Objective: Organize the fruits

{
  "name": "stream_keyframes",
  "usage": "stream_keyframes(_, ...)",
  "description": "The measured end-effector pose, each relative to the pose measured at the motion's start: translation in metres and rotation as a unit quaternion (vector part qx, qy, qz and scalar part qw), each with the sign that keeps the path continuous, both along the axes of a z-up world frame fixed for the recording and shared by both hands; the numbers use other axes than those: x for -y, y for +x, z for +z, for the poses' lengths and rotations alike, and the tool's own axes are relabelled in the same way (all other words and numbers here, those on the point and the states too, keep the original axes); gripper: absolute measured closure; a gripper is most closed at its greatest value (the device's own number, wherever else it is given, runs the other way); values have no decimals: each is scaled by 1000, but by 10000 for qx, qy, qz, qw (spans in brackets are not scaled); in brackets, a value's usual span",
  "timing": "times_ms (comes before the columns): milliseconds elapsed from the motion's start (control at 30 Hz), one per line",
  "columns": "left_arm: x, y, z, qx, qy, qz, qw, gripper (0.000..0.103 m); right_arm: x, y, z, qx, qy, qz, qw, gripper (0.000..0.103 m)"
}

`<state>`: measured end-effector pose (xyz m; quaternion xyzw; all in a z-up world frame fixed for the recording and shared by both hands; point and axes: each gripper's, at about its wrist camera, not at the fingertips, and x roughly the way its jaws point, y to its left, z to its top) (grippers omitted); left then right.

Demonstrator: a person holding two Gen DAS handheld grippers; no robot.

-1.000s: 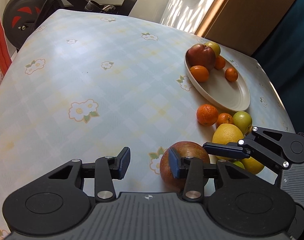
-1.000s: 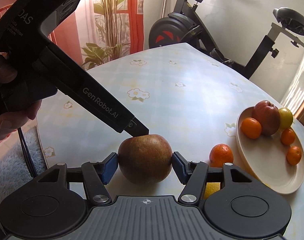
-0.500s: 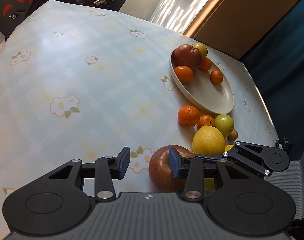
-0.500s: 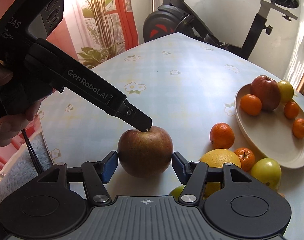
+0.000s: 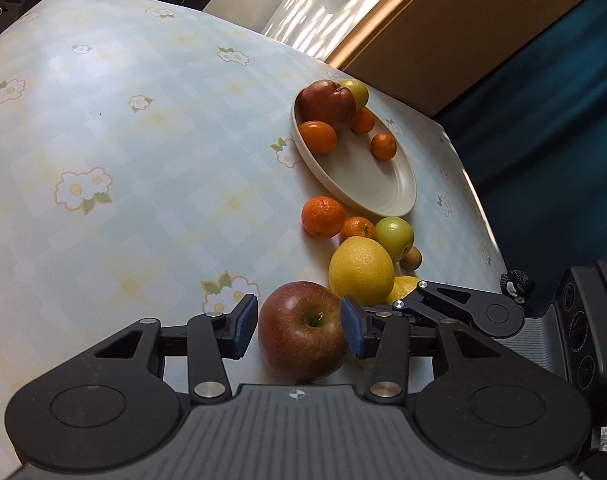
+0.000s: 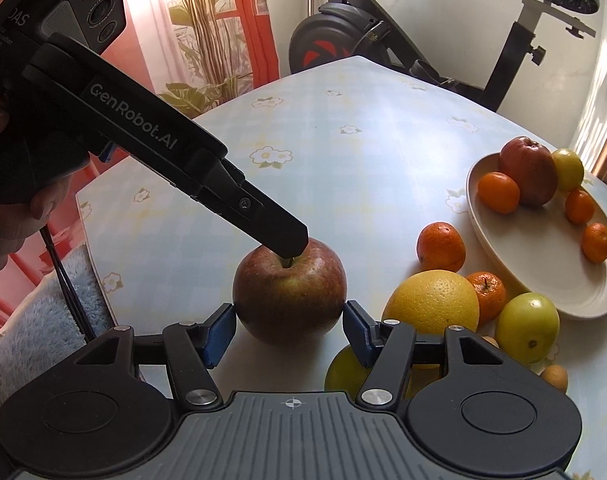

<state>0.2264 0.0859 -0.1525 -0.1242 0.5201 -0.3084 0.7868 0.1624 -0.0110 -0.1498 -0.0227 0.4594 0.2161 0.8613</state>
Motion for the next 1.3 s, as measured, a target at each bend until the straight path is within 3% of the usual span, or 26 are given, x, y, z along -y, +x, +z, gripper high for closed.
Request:
stream_keyframes(200,3,-2,-6,-54,100,-93,9999,48,0,1,0,2,-2,8,10000,48)
stream_keyframes(567,6,-1,-8,26,113,-219,9997,46,-5,7,-5,-41,-57,27,10000,44)
stream_keyframes(733,7,-2,-5,161,144,-193,9996,47,-2,4,-4,166,15,-16,9999,45)
stream_keyframes(1000,18,2,35,814,143,-141,9965,47,22,11,26,785,252,-275,9962,45)
stream_keyframes(1300,73,38,74,1291,89,-349,9910,47,84,35,59,1188,172,-668,9905,45)
